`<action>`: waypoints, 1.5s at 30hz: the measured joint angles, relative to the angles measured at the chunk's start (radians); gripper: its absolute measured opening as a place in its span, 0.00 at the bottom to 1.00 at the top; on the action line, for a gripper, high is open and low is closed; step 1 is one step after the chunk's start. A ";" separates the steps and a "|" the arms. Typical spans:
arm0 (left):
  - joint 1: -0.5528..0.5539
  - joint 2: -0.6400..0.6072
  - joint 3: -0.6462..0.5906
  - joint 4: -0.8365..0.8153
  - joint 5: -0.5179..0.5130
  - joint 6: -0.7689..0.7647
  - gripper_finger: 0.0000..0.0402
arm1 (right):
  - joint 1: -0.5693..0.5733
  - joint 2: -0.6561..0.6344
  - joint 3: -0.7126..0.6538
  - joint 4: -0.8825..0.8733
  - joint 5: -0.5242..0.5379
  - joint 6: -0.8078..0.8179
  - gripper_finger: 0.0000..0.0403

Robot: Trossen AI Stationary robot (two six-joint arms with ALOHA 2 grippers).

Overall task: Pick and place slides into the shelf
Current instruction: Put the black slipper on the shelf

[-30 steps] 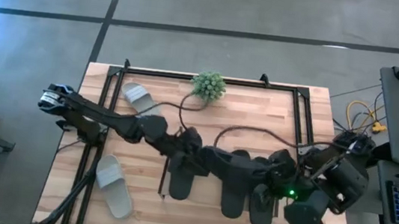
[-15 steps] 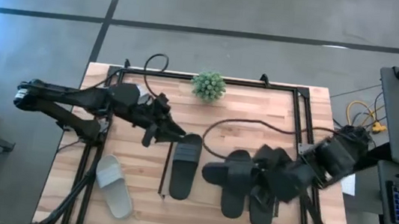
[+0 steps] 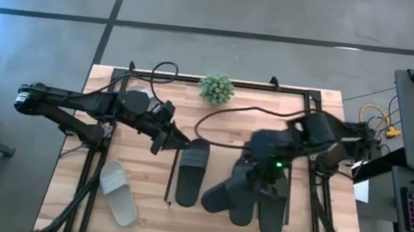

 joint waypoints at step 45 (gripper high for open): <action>-0.011 0.016 0.000 -0.005 -0.040 -0.040 0.41 | -0.239 0.207 0.010 -0.059 0.212 -0.274 0.47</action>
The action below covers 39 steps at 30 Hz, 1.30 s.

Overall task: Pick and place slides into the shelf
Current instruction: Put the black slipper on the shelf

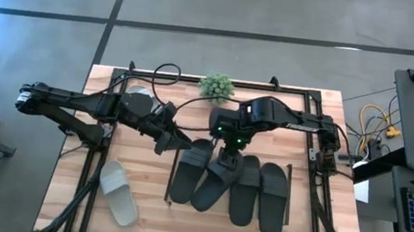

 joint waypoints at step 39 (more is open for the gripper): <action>-0.014 0.211 0.001 -0.261 -0.039 0.095 0.41 | 0.145 -0.067 -0.186 0.004 0.121 0.402 0.32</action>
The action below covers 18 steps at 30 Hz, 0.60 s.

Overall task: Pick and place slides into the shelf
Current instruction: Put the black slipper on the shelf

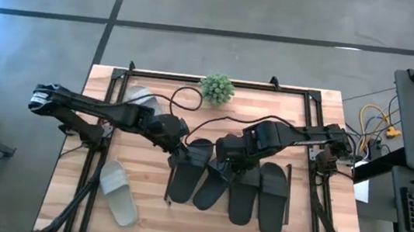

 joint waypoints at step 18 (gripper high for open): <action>-0.075 -0.074 -0.003 0.053 0.062 -0.139 0.41 | -0.018 0.050 0.015 0.077 -0.099 -0.182 0.32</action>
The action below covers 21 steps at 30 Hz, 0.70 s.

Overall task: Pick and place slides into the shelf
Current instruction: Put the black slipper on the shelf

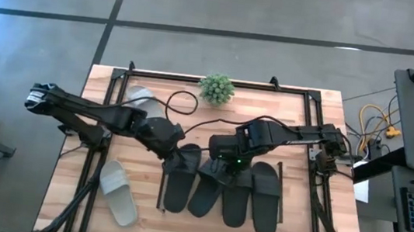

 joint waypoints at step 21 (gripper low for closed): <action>-0.141 -0.111 0.000 -0.453 -0.231 -0.138 0.41 | 0.003 0.001 0.013 0.003 -0.017 -0.034 0.31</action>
